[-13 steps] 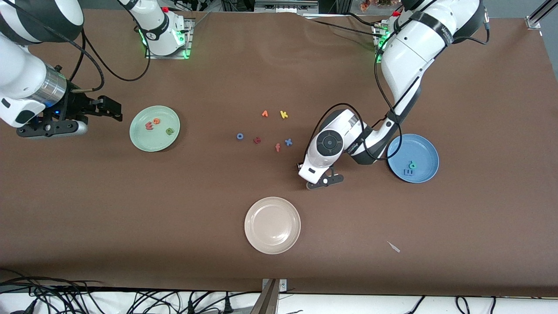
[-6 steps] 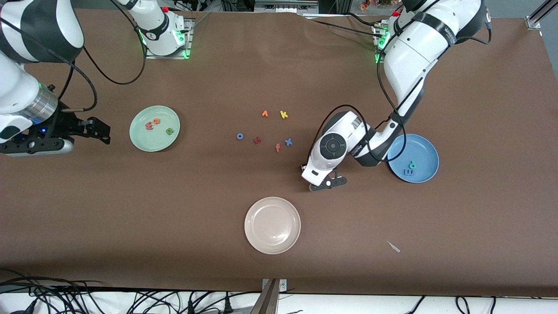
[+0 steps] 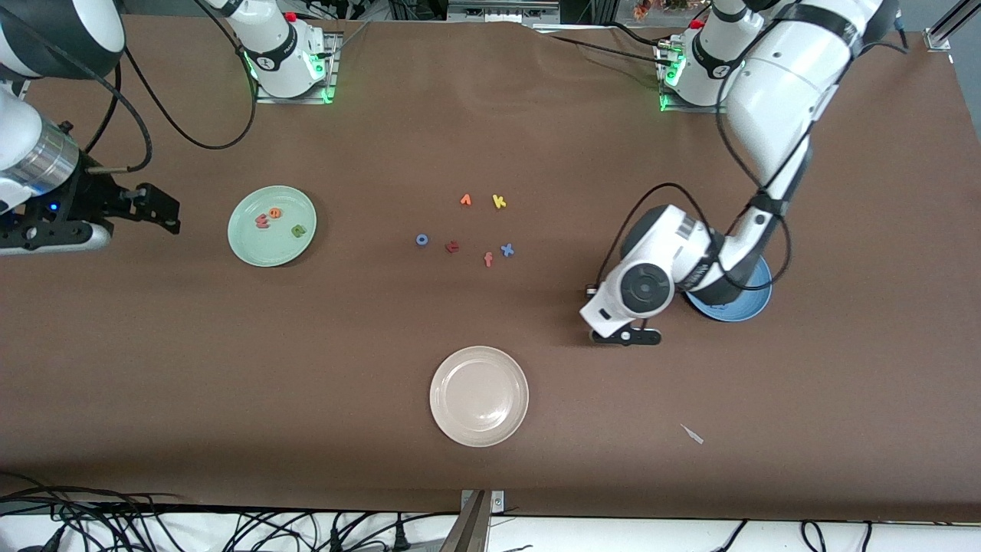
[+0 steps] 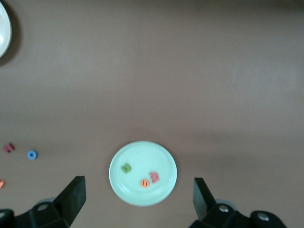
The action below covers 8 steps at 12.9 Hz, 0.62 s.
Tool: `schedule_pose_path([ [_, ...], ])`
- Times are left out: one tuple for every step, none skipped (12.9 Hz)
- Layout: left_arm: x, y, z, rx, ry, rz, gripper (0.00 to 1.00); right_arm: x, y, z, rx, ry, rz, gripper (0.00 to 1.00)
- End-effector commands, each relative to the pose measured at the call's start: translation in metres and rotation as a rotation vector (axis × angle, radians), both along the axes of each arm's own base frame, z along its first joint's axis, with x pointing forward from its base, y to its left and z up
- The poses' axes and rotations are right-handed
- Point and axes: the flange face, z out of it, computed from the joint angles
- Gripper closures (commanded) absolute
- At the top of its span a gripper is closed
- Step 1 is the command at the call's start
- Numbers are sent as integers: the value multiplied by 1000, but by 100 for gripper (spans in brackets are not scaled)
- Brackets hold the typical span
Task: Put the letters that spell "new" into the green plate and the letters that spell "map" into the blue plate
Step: 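Carry the yellow a to the blue plate and open the left gripper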
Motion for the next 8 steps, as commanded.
schedule_pose_path([
  [-8, 56, 27, -27, 42, -137, 83, -14, -15, 16, -19, 19, -9, 0],
  [-9, 74, 36, -34, 42, -175, 83, -22, -17, 26, -24, 32, -14, 0],
  [-9, 97, 38, -44, 51, -211, 83, -30, -30, 32, -20, 50, -35, 0],
  [-13, 113, 39, -48, 54, -232, 83, -32, -36, 29, -18, 68, -17, 0],
  [-17, 129, 43, -37, 24, -261, 83, -35, -39, 31, -19, 84, 8, 0],
  [-23, 149, 40, -39, 11, -267, 83, -34, -40, 32, -17, 75, 4, 0],
  [-27, 168, 38, -53, -6, -286, 83, -30, -43, 33, -12, 46, 1, 0],
  [-33, 185, 39, -54, -16, -282, 83, -25, -50, 30, 25, 19, -13, 0],
])
